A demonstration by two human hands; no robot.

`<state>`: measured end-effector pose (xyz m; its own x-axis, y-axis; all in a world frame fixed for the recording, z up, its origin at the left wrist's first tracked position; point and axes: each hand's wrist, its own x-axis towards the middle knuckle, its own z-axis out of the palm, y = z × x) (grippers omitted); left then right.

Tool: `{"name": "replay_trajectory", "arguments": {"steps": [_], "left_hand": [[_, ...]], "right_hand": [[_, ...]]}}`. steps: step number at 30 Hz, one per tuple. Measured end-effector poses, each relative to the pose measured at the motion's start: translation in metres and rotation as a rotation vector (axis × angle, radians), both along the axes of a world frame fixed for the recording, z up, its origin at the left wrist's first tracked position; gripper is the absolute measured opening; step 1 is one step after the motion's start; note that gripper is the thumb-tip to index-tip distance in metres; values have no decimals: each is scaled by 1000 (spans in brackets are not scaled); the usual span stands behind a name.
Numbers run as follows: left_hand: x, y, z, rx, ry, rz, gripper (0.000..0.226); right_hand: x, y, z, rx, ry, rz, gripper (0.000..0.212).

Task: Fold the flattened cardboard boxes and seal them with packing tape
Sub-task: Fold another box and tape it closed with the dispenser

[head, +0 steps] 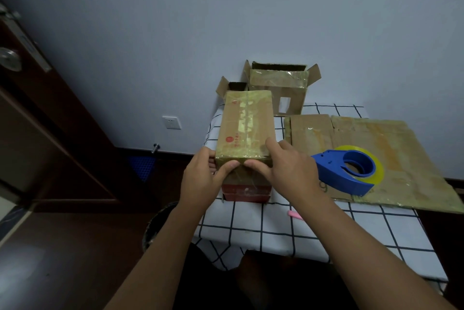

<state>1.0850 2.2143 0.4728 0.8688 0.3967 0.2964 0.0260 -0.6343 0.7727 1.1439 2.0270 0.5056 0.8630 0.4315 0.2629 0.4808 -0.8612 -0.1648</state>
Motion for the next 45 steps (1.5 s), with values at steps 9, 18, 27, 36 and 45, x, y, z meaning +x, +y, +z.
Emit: {"name": "replay_trajectory", "arguments": {"steps": [9, 18, 27, 36, 45], "left_hand": [[0, 11, -2, 30, -45, -73, 11], [-4, 16, 3, 82, -59, -128, 6], [-5, 12, 3, 33, -63, -89, 11], [5, -16, 2, -25, 39, 101, 48], [4, -19, 7, -18, 114, 88, 53]], "right_hand": [[15, -22, 2, 122, 36, 258, 41], [24, -34, 5, 132, 144, 383, 27], [22, -39, 6, 158, 157, 394, 24], [17, -21, 4, 117, 44, 281, 35], [13, -20, 0, 140, 93, 238, 36]]}}
